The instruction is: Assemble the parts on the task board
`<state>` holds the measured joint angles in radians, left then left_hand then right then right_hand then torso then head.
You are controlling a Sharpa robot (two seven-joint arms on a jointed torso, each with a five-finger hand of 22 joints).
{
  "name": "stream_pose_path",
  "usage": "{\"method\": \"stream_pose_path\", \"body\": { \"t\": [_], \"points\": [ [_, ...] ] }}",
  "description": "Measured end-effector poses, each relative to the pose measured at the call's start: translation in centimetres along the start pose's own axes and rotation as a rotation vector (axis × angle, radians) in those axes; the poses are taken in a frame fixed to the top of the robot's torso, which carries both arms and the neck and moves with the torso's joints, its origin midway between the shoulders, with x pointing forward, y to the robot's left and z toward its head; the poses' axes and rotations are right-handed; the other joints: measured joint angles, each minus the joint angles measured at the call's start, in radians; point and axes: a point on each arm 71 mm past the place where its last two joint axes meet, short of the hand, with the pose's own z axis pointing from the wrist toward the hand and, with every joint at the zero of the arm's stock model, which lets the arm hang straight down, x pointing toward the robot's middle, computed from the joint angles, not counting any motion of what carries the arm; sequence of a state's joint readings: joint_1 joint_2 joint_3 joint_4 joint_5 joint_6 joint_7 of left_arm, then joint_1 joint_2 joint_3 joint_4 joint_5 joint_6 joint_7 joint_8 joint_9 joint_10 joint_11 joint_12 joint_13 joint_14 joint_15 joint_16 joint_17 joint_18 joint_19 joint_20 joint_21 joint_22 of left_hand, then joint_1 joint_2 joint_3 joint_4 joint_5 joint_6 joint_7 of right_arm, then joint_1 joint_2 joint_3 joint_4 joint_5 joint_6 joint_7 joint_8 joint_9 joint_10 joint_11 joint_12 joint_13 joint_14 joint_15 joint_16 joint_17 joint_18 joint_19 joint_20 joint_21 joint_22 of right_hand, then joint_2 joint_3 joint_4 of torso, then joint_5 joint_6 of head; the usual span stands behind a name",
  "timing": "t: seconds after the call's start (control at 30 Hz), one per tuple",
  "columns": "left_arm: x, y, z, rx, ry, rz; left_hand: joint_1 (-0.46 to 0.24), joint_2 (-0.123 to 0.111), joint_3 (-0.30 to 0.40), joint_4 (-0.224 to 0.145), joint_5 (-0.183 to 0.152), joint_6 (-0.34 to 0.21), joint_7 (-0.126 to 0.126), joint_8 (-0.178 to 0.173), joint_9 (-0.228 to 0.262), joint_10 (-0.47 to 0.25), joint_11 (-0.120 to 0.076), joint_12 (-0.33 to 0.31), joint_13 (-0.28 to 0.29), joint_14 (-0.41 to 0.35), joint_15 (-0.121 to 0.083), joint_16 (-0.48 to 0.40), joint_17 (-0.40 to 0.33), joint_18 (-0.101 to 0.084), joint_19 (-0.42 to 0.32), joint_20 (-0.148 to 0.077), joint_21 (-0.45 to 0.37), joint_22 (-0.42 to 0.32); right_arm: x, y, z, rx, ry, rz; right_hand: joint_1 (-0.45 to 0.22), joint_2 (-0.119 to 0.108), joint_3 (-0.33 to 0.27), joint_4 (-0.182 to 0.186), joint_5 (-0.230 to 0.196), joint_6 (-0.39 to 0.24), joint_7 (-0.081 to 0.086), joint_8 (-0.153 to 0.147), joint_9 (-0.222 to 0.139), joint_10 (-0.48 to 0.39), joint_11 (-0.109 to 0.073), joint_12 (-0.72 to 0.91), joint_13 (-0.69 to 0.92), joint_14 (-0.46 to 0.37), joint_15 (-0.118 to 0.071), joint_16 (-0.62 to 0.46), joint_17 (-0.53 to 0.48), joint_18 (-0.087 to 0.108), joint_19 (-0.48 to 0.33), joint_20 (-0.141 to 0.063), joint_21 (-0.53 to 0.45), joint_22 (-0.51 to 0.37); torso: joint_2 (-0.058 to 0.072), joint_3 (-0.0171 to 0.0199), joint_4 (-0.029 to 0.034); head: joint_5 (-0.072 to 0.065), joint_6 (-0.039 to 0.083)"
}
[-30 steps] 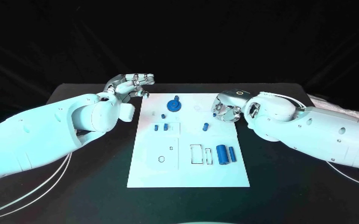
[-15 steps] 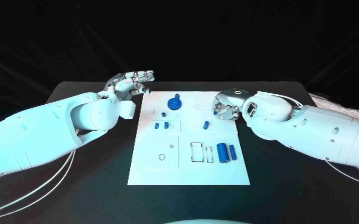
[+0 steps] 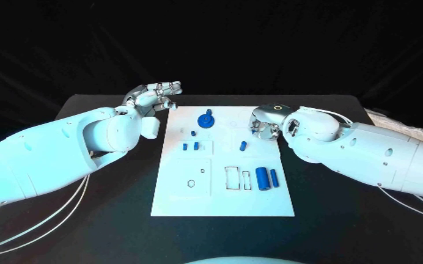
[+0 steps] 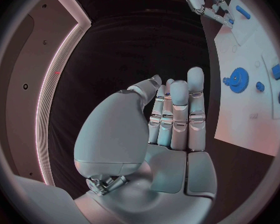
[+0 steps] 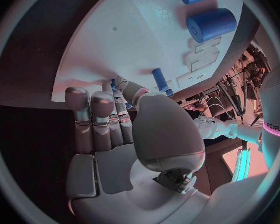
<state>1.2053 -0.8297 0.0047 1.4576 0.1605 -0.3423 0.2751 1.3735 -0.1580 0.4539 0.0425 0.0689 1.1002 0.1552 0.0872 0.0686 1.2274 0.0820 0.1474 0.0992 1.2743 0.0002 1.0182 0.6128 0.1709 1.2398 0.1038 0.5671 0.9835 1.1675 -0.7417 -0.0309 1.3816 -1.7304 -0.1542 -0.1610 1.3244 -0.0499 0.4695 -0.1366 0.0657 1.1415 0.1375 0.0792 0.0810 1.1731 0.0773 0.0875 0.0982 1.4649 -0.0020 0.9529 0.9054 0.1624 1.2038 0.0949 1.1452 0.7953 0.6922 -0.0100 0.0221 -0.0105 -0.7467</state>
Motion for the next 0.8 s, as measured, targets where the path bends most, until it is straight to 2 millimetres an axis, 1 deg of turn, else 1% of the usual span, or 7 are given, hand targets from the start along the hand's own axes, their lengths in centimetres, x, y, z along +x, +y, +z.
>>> {"method": "stream_pose_path", "body": {
  "t": [0.1,0.13,0.17,0.3,0.37,0.53,0.8],
  "points": [
    [0.03,0.02,0.0,-0.001,0.001,-0.001,0.0,0.0,0.0,0.0,0.0,-0.002,0.002,0.0,0.0,0.0,0.0,0.0,0.0,0.0,0.0,0.0,-0.001,0.0,0.0,0.0,0.0,-0.001,0.01,0.03,0.11,0.001,0.0,-0.002,0.001,0.001,0.0,0.0,-0.006,0.013,-0.006,0.004,0.002,0.015,-0.006,0.006,-0.004,0.003,-0.003,0.023,0.019,-0.003,0.013,-0.002,0.015,0.023,0.0,-0.0004,0.0,0.0,-0.001],
    [0.03,0.02,0.0,-0.001,0.002,-0.001,0.0,0.0,0.0,0.0,0.0,-0.003,0.003,0.0,0.0,0.0,0.0,0.0,0.001,0.0,0.0,0.0,-0.002,0.0,0.0,0.0,0.0,-0.002,0.02,0.05,0.13,0.002,0.0,-0.003,0.001,0.001,0.0,0.0,-0.006,0.018,-0.007,0.006,0.003,0.02,-0.009,0.008,-0.004,0.002,-0.005,0.032,0.027,-0.014,0.015,-0.003,0.021,0.032,0.0,-0.0004,0.0,-0.001,-0.002],
    [0.04,0.03,0.0,-0.002,0.002,-0.001,0.0,0.0,0.0,0.0,0.0,-0.004,0.003,0.0,0.0,0.0,0.0,0.0,0.001,0.0,0.0,0.0,-0.002,0.0,0.0,0.0,0.0,-0.002,0.03,0.06,0.16,0.002,-0.001,-0.004,0.001,0.001,0.0,0.0,-0.006,0.021,-0.01,0.01,0.004,0.027,-0.009,0.008,-0.006,0.0,-0.007,0.038,0.032,-0.016,0.021,-0.002,0.026,0.039,0.0,-0.0004,0.0001,-0.001,-0.002],
    [0.05,0.04,-0.01,-0.002,0.003,-0.001,0.0,0.0,0.0,0.0,0.0,-0.004,0.003,0.0,0.0,0.0,0.0,0.0,0.001,0.0,0.0,0.0,-0.002,0.0,0.0,0.0,0.0,-0.002,0.06,0.16,0.25,0.006,-0.003,-0.011,0.004,0.004,0.0,0.0,-0.01,0.034,-0.012,0.014,0.009,0.04,-0.017,0.013,-0.008,0.003,-0.011,0.057,0.048,-0.016,0.029,-0.007,0.04,0.062,0.0,-0.0005,0.0001,-0.001,-0.004],
    [0.06,0.04,-0.01,-0.003,0.004,-0.001,0.0,0.0,0.0,0.0,0.0,-0.004,0.003,0.0,0.0,0.0,0.0,0.0,0.001,0.0,0.0,0.0,-0.002,0.0,0.0,0.0,0.0,-0.002,0.09,0.21,0.27,0.007,-0.004,-0.015,0.004,0.004,0.0,0.0,-0.01,0.038,-0.016,0.017,0.01,0.048,-0.016,0.014,-0.008,0.001,-0.013,0.064,0.054,-0.016,0.038,-0.009,0.046,0.071,0.0,-0.0009,0.0001,-0.001,-0.004],
    [0.11,0.06,-0.02,-0.004,0.007,-0.001,0.0,0.0,-0.003,-0.003,0.0,-0.004,0.003,0.0,0.0,-0.004,-0.004,0.004,0.001,0.0,0.0,-0.005,-0.005,0.0,0.0,0.0,-0.006,-0.004,0.2,0.31,0.19,0.011,-0.014,-0.021,0.006,0.007,0.0,0.0,-0.012,0.043,-0.017,0.017,0.011,0.049,-0.016,0.014,-0.008,0.0,-0.014,0.07,0.06,-0.016,0.041,-0.013,0.056,0.086,-0.001,-0.001,0.0004,-0.001,-0.004],
    [0.09,0.06,-0.03,-0.005,0.008,0.0,0.0,0.0,-0.003,-0.003,0.0,-0.004,0.003,0.0,0.0,-0.007,0.0,0.004,0.001,0.0,0.0,-0.005,-0.005,0.0,0.0,0.0,-0.006,-0.004,0.56,0.17,-0.72,0.017,-0.046,-0.012,0.002,0.013,0.0,0.0,-0.016,0.045,-0.017,0.021,0.011,0.054,-0.021,0.013,-0.007,0.0,-0.014,0.076,0.064,-0.016,0.045,-0.009,0.06,0.094,-0.002,-0.0005,0.0001,-0.001,-0.003]
  ]
}}
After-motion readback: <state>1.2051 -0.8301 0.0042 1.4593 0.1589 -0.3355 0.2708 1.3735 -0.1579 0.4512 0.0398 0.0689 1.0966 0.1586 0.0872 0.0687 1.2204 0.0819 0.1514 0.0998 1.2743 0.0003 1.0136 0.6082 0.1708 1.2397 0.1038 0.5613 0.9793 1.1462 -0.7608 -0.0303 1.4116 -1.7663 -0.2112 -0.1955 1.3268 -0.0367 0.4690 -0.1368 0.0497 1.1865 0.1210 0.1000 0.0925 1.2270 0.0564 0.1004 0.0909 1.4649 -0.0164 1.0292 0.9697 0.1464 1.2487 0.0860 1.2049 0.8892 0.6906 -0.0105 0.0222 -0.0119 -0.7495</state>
